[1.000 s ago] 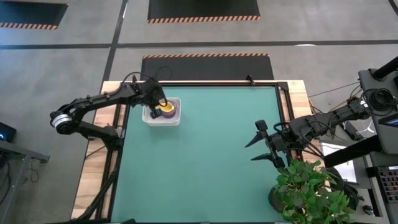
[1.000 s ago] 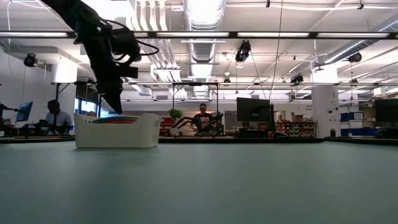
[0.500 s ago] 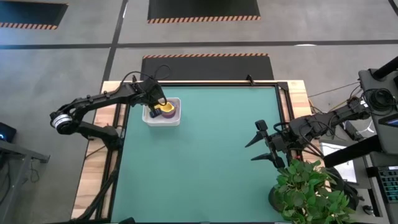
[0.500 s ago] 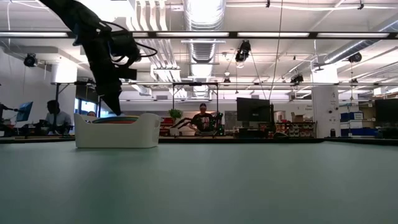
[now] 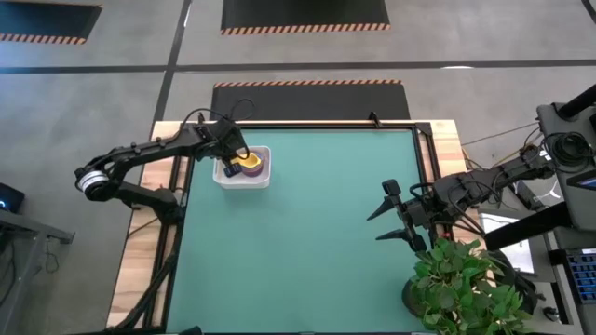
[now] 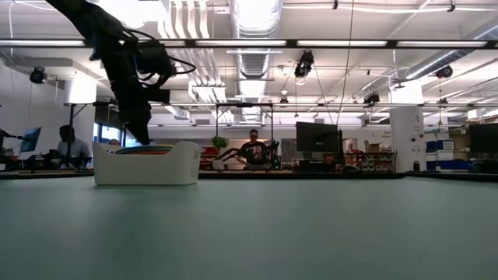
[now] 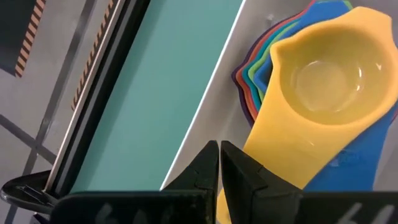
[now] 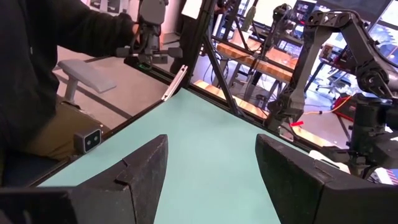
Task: Nest measuring cups in basket
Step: Put the nested measuring cups into the white bin
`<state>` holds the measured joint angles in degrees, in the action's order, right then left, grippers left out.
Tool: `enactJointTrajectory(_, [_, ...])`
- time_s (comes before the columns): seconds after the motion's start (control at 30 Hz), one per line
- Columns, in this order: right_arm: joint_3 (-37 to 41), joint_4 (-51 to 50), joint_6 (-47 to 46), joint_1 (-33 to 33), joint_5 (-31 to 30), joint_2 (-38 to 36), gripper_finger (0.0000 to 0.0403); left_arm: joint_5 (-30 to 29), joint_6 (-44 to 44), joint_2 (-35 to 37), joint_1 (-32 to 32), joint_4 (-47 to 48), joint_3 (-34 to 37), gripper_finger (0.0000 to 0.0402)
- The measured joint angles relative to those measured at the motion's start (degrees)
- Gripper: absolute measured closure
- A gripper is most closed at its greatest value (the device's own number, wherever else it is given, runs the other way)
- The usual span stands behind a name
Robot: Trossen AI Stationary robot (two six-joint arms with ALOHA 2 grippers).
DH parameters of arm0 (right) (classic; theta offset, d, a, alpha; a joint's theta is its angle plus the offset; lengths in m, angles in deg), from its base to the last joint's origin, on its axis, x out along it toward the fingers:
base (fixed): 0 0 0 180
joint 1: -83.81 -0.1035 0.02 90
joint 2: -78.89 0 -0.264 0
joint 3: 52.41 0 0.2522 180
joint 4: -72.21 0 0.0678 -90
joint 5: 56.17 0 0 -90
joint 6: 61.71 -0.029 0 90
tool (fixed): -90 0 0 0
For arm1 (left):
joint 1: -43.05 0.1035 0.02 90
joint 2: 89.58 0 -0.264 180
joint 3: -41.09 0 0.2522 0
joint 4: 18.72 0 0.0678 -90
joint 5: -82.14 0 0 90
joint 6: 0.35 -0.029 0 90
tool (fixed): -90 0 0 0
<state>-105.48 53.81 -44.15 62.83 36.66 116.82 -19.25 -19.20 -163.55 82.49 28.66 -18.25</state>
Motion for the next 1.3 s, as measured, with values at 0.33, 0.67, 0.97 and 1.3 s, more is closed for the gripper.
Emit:
enactJointTrajectory(0.33, [0.00,-0.01,0.00,0.00,0.00,0.00,0.0172,0.01,1.23,0.00,0.00,3.92,-0.52,0.0402])
enactJointTrajectory(0.67, [0.00,-0.01,-0.64,-0.01,0.00,0.00,0.0172,7.85,3.03,0.17,-0.11,7.54,-2.82,0.0402])
enactJointTrajectory(0.97, [0.00,-0.01,-0.66,0.00,0.00,0.00,0.0172,4.09,3.00,0.22,-0.07,7.57,-3.12,0.0402])
enactJointTrajectory(1.3, [0.00,-0.03,-0.66,0.00,0.00,0.00,0.0172,4.00,8.03,1.47,-3.87,9.20,-4.39,0.0402])
